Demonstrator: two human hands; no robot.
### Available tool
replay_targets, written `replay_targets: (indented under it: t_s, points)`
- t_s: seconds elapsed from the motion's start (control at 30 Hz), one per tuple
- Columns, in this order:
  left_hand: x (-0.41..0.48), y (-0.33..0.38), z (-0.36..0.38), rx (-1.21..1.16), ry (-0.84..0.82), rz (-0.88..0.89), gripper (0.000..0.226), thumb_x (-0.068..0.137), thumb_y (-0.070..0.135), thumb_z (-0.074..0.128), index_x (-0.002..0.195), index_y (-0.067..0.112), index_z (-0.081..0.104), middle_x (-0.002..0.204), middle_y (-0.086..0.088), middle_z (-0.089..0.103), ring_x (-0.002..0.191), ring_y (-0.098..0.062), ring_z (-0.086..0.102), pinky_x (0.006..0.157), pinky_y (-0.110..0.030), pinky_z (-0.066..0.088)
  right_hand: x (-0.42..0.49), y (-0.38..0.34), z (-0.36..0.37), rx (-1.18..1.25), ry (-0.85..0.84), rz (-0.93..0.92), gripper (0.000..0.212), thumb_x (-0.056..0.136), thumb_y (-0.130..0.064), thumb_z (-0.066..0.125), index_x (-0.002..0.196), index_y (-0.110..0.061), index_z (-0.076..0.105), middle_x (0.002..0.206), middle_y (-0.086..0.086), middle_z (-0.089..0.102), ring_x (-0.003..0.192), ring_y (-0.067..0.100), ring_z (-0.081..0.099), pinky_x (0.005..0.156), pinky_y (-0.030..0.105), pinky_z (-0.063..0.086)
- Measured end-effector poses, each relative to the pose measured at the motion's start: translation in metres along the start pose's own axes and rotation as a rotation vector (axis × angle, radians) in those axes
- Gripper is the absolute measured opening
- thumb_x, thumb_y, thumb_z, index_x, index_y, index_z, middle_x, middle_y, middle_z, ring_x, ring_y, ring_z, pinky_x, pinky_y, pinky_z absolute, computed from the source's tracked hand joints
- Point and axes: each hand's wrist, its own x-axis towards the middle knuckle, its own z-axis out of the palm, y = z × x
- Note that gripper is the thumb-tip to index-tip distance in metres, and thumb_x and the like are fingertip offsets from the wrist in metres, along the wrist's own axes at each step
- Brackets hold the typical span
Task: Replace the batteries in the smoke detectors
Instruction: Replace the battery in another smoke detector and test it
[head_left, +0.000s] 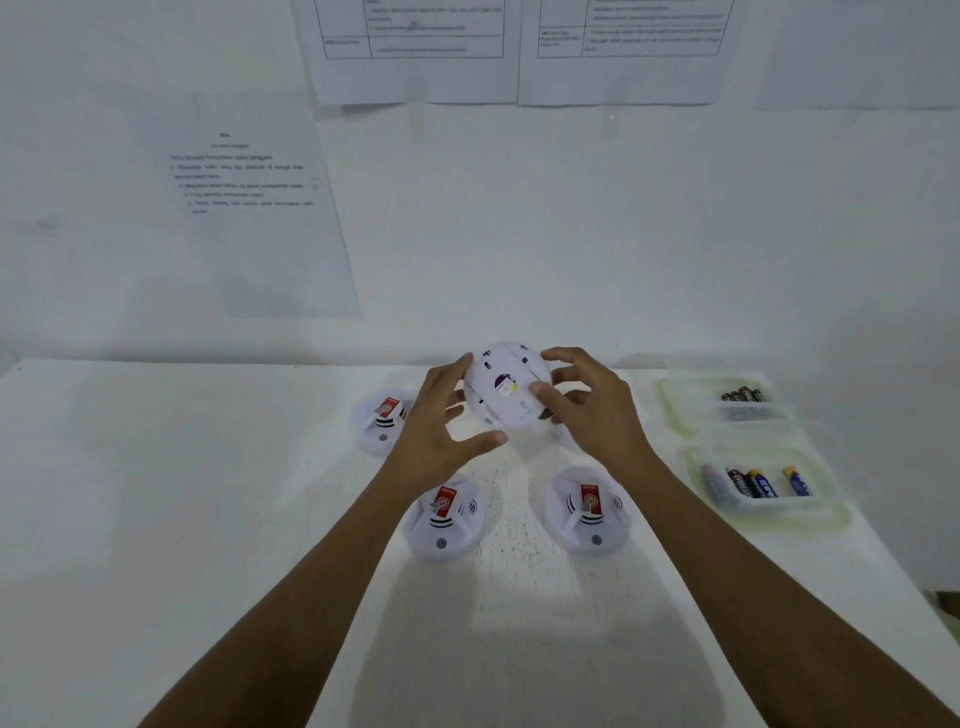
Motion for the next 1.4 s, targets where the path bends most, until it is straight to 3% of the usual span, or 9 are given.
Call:
replay_targets:
  t_s: [0.1,0.27,0.43,0.6,0.77,0.83,0.97,1.13,1.4]
  points:
    - [-0.001,0.003,0.004,0.027,0.004,0.081,0.097,0.066,0.028,0.088,0.146,0.02,0.034,0.136,0.008,0.038,0.125,0.004,0.041,0.091,-0.014,0.049,-0.006,-0.009,-0.001,0.086,-0.056,0.054,0.031,0.086,-0.025,0.074,0.115,-0.025,0.063,0.106,0.002,0.068,0.075,0.023,0.073,0.068,0.037,0.062]
    - [-0.004,0.01,0.0,-0.002,0.01,0.098,0.1,0.063,0.018,0.091,0.145,0.017,0.034,0.135,0.015,0.042,0.124,0.01,0.041,0.091,-0.011,0.047,-0.014,-0.018,-0.007,0.239,-0.182,0.131,0.035,0.087,-0.016,0.072,0.117,-0.031,0.06,0.102,0.009,0.07,0.095,0.026,0.07,0.074,0.045,0.062]
    - [-0.004,0.019,-0.001,-0.11,-0.092,0.074,0.111,0.059,0.017,0.092,0.148,0.019,0.024,0.144,0.006,0.042,0.13,-0.002,0.043,0.104,-0.021,0.043,-0.032,-0.025,-0.002,0.444,-0.241,0.183,0.041,0.086,-0.011,0.073,0.119,-0.024,0.053,0.104,0.02,0.066,0.095,0.032,0.07,0.077,0.048,0.061]
    - [-0.007,0.021,-0.01,-0.092,-0.173,0.103,0.115,0.053,0.015,0.094,0.146,0.017,0.026,0.139,0.01,0.046,0.127,-0.004,0.047,0.101,-0.022,0.047,-0.041,-0.025,-0.003,0.447,-0.292,0.207,0.041,0.086,-0.013,0.074,0.118,-0.024,0.051,0.109,0.019,0.066,0.099,0.035,0.07,0.08,0.05,0.06]
    - [-0.009,0.024,-0.013,-0.021,-0.142,0.14,0.096,0.054,0.029,0.09,0.133,0.026,0.036,0.128,0.015,0.05,0.12,-0.008,0.051,0.095,-0.021,0.048,-0.042,-0.032,0.004,-0.017,-0.106,0.025,0.033,0.082,-0.021,0.078,0.107,-0.026,0.057,0.114,-0.008,0.066,0.087,0.012,0.072,0.066,0.016,0.055]
    - [-0.011,0.023,-0.012,-0.016,-0.138,0.133,0.095,0.054,0.034,0.09,0.132,0.032,0.036,0.127,0.015,0.05,0.119,-0.009,0.052,0.094,-0.022,0.05,-0.041,-0.034,0.01,-0.123,-0.033,-0.045,0.03,0.081,-0.027,0.079,0.106,-0.026,0.063,0.119,-0.013,0.063,0.097,0.012,0.069,0.071,0.016,0.055]
    - [-0.012,0.028,-0.01,-0.007,-0.101,0.124,0.09,0.054,0.043,0.086,0.128,0.039,0.035,0.123,0.018,0.05,0.115,-0.004,0.052,0.09,-0.014,0.047,-0.041,-0.044,0.022,-0.157,0.05,-0.062,0.049,0.075,-0.038,0.082,0.116,-0.018,0.064,0.123,-0.008,0.063,0.104,0.01,0.06,0.089,0.029,0.054]
    - [-0.01,0.034,-0.011,-0.043,-0.064,0.094,0.083,0.053,0.046,0.081,0.124,0.034,0.039,0.118,0.01,0.054,0.11,-0.009,0.056,0.089,-0.016,0.048,-0.042,-0.051,0.032,-0.162,0.034,-0.034,0.073,0.067,-0.038,0.088,0.129,-0.018,0.054,0.126,-0.004,0.061,0.114,0.014,0.057,0.093,0.035,0.054]
    - [-0.013,0.03,-0.015,0.006,-0.081,0.081,0.082,0.053,0.045,0.081,0.122,0.043,0.037,0.118,0.014,0.054,0.111,-0.008,0.056,0.09,-0.026,0.053,-0.042,-0.048,0.029,-0.28,-0.079,-0.115,0.075,0.071,-0.038,0.085,0.134,-0.018,0.048,0.133,-0.005,0.054,0.115,0.011,0.047,0.092,0.025,0.043]
